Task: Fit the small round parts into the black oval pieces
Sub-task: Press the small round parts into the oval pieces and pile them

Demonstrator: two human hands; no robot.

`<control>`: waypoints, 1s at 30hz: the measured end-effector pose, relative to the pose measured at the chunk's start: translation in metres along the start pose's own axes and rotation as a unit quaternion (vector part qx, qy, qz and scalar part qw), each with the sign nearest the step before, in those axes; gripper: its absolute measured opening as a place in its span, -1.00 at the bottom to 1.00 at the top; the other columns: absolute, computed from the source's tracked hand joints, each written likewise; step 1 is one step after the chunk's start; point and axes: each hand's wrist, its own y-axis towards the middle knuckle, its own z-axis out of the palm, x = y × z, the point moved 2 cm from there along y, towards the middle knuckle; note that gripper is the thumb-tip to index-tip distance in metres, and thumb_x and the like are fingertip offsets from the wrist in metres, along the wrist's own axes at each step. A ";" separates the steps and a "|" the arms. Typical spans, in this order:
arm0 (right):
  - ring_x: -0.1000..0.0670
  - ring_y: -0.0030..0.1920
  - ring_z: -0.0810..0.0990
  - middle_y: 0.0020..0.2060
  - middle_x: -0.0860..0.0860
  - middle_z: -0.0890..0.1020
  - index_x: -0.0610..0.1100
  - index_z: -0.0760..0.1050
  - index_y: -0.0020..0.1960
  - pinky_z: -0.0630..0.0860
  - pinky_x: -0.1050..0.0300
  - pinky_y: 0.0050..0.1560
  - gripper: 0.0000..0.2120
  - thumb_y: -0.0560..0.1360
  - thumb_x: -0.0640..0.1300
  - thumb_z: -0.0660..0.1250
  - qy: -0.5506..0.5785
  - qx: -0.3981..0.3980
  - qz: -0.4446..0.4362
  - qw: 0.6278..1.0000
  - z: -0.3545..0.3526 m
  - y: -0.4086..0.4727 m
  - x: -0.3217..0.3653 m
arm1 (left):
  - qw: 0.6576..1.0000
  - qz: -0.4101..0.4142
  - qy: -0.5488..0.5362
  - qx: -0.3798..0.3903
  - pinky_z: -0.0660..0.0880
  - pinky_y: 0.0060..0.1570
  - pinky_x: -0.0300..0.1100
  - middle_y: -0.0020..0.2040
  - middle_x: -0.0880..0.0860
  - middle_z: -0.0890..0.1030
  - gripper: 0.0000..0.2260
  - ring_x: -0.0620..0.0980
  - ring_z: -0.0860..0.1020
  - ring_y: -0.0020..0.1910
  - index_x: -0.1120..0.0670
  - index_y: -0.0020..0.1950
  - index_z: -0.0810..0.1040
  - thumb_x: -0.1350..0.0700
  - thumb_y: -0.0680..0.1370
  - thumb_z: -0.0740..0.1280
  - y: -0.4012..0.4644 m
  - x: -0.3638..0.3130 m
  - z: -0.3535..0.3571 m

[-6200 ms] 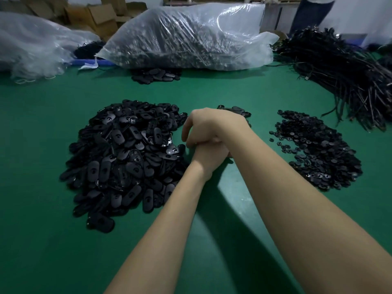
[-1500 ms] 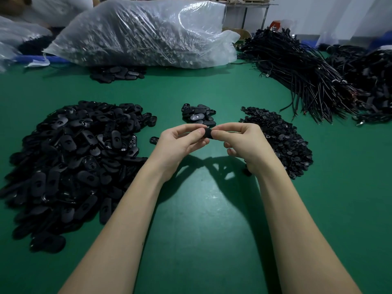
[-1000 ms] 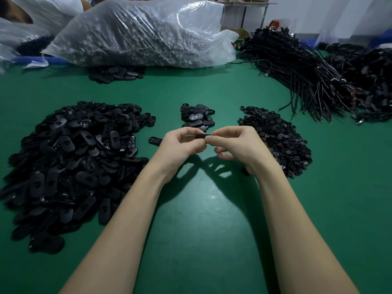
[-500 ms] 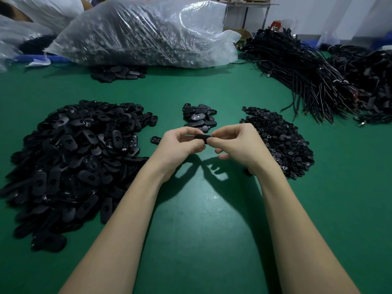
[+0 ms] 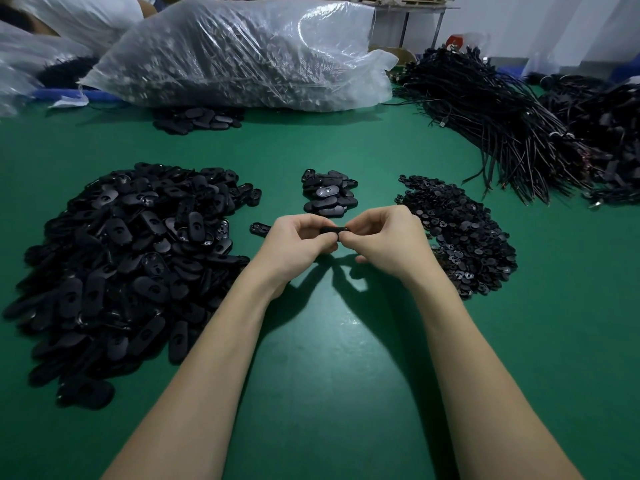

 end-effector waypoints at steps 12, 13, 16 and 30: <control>0.17 -0.36 0.67 -0.38 0.10 0.68 0.02 0.60 -0.29 0.56 0.33 -0.28 -0.85 0.38 -0.08 0.55 -0.069 -0.033 -0.032 0.997 0.009 0.001 -0.002 | 0.997 0.008 0.053 -0.047 0.63 0.02 -0.13 -0.18 0.06 0.73 -0.90 0.01 0.71 -0.13 0.04 -0.08 0.67 0.25 0.53 0.47 0.005 0.005 0.004; 0.18 -0.35 0.67 -0.37 0.10 0.68 0.02 0.61 -0.27 0.56 0.31 -0.26 -0.86 0.40 -0.08 0.55 -0.065 -0.028 -0.038 0.997 0.007 0.001 -0.003 | 0.998 0.008 0.043 -0.042 0.63 0.02 -0.14 -0.18 0.05 0.73 -0.90 -0.01 0.71 -0.14 0.04 -0.08 0.67 0.25 0.53 0.47 0.005 0.005 0.003; 0.20 -0.35 0.63 -0.29 0.12 0.70 0.09 0.62 -0.08 0.54 0.31 -0.20 -0.86 0.46 -0.12 0.52 -0.061 0.005 -0.085 0.995 0.002 0.001 -0.005 | 0.999 -0.008 -0.019 -0.035 0.64 0.00 -0.18 -0.19 0.05 0.74 -0.90 -0.03 0.71 -0.19 0.07 -0.03 0.65 0.26 0.54 0.46 0.004 0.004 -0.001; 0.12 -0.34 0.55 -0.14 0.17 0.65 0.15 0.68 0.03 0.57 0.18 -0.11 -0.83 0.47 -0.06 0.54 -0.055 -0.056 -0.080 0.994 -0.005 0.015 -0.013 | 0.989 -0.058 -0.125 -0.052 0.64 0.02 -0.18 0.02 0.14 0.69 -0.89 0.05 0.73 -0.09 0.20 0.09 0.59 0.18 0.63 0.35 0.012 0.005 -0.001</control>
